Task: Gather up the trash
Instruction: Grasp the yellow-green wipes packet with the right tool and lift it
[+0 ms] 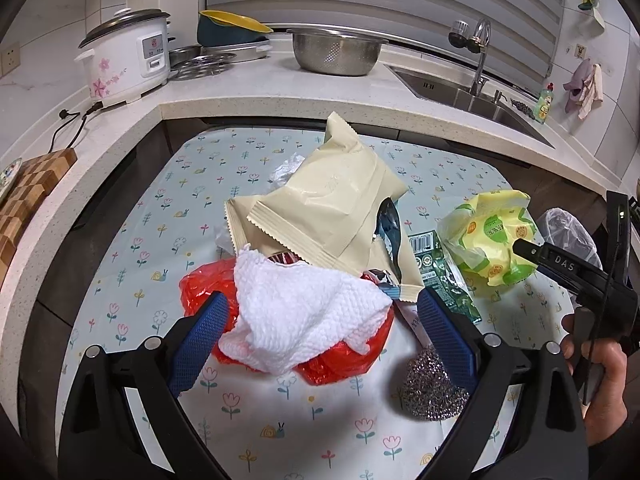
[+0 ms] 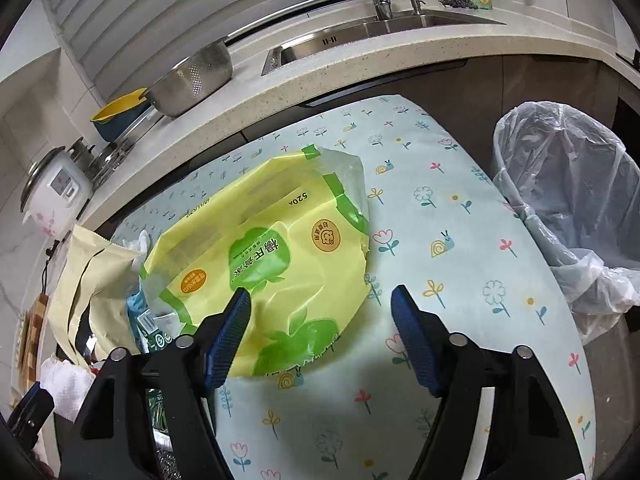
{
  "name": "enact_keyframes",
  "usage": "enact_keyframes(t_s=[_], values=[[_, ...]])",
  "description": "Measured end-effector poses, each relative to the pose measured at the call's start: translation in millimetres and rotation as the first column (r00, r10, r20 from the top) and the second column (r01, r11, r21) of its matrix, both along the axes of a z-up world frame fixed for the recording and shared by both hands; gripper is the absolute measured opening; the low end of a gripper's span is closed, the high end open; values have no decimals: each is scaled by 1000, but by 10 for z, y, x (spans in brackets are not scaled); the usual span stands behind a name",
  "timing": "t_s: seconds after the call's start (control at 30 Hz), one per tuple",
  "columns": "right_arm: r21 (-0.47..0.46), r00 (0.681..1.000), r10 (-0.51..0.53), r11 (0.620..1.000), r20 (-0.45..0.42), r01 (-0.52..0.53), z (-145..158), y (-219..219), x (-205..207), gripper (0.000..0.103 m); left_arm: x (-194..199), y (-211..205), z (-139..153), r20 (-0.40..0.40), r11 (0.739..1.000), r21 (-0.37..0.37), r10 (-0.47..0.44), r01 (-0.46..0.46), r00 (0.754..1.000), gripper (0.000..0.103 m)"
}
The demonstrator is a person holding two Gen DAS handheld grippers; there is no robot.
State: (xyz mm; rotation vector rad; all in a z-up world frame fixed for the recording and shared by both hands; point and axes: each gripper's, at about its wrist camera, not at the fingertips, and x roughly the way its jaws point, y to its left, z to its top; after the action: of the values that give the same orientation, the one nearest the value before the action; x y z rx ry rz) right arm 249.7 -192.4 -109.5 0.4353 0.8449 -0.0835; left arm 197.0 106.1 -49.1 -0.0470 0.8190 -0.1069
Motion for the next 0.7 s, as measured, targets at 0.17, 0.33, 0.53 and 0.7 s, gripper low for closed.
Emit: enact_keyframes(t_s=[0.17,0.33,0.53,0.7], values=[[11,1000,9,1000,-17,-9,-86,27,46,15,43,15,-25,-2,1000,-1,9,-9,1000,91],[37,1000,-1,999,15,0,-14,15,-33,1,32,65,-18,-4,1000,0,24,-24,1000,91],[31,995,5,999,98,-8,325,6,-302,1,-95,251,21,-4,998,-23,50,-50,999,93],[26,988,2,1000,156,-6,595,32,-556,1,-216,417,-34,-23,997,-20,76,-76,997,93]])
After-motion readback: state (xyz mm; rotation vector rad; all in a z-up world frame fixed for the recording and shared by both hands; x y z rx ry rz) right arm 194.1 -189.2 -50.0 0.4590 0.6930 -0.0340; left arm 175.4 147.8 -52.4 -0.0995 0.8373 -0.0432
